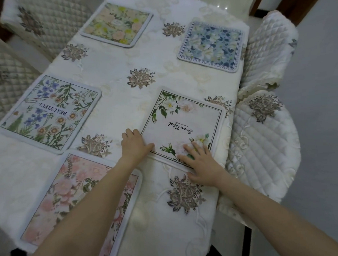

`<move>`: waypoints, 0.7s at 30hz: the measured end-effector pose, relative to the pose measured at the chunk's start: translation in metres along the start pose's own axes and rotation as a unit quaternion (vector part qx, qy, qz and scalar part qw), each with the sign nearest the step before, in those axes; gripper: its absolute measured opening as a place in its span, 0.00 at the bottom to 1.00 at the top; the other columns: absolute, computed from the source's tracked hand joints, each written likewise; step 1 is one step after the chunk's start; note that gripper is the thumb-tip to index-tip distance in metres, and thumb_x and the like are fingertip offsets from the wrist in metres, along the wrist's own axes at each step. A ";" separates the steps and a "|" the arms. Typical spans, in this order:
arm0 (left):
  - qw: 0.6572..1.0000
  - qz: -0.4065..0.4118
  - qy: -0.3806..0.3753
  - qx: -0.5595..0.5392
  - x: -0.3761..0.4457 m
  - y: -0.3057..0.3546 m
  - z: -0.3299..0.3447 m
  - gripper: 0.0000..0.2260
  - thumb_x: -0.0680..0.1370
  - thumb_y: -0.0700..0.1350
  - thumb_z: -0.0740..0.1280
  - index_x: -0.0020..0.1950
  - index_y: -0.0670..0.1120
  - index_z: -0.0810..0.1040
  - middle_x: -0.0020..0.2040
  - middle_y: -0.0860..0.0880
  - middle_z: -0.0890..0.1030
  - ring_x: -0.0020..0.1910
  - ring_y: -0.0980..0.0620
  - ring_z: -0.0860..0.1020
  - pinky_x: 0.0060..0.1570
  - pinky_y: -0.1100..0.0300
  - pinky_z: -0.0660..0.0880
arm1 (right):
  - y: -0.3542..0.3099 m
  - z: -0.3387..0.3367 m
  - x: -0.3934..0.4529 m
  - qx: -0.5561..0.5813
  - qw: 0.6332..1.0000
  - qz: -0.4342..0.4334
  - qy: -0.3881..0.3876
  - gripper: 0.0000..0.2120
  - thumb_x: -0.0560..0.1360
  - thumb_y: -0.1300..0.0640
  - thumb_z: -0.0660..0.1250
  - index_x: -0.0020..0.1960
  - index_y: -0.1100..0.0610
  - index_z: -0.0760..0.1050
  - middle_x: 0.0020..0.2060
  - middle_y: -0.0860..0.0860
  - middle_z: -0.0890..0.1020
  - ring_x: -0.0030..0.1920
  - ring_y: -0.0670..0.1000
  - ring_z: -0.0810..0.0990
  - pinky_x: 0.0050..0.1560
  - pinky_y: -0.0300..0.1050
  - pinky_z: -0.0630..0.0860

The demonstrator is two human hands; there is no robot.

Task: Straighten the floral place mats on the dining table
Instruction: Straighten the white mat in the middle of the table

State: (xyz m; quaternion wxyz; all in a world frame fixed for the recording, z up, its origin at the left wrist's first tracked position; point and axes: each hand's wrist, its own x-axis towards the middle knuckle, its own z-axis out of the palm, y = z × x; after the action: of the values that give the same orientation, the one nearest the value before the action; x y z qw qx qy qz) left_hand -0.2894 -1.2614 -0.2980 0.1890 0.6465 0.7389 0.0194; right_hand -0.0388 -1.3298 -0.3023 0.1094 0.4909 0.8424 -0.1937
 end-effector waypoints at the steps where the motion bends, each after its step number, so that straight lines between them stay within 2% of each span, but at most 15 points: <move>1: 1.000 -0.004 0.000 -0.001 -0.004 0.002 0.001 0.27 0.68 0.57 0.70 0.54 0.38 0.68 0.55 0.37 0.69 0.53 0.39 0.67 0.49 0.47 0.69 | 0.002 0.001 -0.002 -0.003 1.000 -0.002 -0.002 0.31 0.74 0.45 0.59 0.74 0.44 0.53 0.78 0.55 0.51 0.77 0.61 0.43 0.73 0.68 0.44; 8: 1.000 -0.018 -0.007 0.022 -0.022 0.008 0.006 0.29 0.69 0.58 0.68 0.58 0.37 0.67 0.57 0.37 0.70 0.55 0.39 0.67 0.49 0.49 0.70 | 0.007 0.004 -0.009 -0.007 1.000 -0.012 0.004 0.30 0.73 0.45 0.59 0.73 0.44 0.54 0.77 0.54 0.52 0.77 0.61 0.44 0.73 0.67 0.45; 21: 0.998 0.055 -0.005 0.015 -0.012 0.001 0.006 0.29 0.71 0.58 0.68 0.59 0.36 0.67 0.58 0.38 0.70 0.56 0.39 0.68 0.50 0.48 0.70 | 0.000 0.011 -0.010 0.025 0.999 0.019 0.024 0.27 0.74 0.47 0.58 0.71 0.44 0.55 0.77 0.55 0.54 0.77 0.62 0.45 0.72 0.69 0.44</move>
State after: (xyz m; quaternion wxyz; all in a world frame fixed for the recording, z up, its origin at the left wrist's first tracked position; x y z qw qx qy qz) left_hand -0.2856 -1.2743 -0.3003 0.1814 0.6890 0.7015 0.0156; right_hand -0.0339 -1.3425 -0.3088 0.0811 0.5140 0.8300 -0.2008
